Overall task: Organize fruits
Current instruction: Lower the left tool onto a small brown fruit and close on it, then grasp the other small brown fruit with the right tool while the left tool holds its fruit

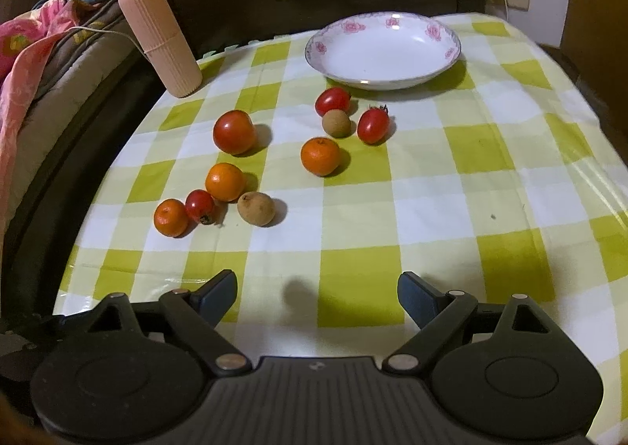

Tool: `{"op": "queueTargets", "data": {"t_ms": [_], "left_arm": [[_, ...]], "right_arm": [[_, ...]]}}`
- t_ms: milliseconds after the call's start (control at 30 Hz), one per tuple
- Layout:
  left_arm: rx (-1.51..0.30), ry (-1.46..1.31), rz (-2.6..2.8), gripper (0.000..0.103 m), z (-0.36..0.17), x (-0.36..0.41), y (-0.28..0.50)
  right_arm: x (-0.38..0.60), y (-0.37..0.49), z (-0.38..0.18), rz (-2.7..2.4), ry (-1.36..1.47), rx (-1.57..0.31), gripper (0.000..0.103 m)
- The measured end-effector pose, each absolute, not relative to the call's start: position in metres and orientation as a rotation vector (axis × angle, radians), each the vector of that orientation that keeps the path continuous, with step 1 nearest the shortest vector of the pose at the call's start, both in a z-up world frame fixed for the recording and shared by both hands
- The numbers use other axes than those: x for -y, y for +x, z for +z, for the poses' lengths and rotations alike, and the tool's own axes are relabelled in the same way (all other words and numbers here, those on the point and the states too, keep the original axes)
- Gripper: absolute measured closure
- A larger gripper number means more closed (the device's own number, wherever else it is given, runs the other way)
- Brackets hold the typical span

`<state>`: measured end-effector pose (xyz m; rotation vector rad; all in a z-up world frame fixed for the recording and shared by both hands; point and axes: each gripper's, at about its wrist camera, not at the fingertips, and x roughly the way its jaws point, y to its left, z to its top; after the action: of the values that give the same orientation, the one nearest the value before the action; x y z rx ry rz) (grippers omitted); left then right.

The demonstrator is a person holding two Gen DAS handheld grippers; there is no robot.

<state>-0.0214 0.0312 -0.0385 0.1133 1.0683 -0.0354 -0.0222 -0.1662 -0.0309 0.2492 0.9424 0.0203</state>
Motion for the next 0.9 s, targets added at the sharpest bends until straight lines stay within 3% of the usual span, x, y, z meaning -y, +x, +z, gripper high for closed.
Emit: {"op": "queueTargets", "data": {"t_ms": [133, 233, 300, 433, 900], "left_arm": [[-1.073, 0.112, -0.040, 0.048, -0.039, -0.032, -0.022], [-1.075, 0.109, -0.052, 0.053, -0.038, -0.032, -0.023], [-1.078, 0.091, -0.068, 0.063, -0.037, -0.033, -0.023], [-1.080, 0.081, -0.092, 0.069, -0.036, -0.030, -0.020], [-1.047, -0.002, -0.176, 0.070, -0.022, -0.034, 0.008]], "right_arm": [[0.170, -0.024, -0.032, 0.035, 0.301, -0.942, 0.016], [0.168, -0.023, -0.032, 0.036, 0.283, -0.923, 0.016], [0.168, -0.022, -0.032, 0.037, 0.268, -0.919, 0.016], [0.171, -0.021, -0.027, 0.025, 0.236, -0.878, 0.037], [0.149, 0.014, -0.025, 0.177, 0.061, -0.883, 0.037]]}}
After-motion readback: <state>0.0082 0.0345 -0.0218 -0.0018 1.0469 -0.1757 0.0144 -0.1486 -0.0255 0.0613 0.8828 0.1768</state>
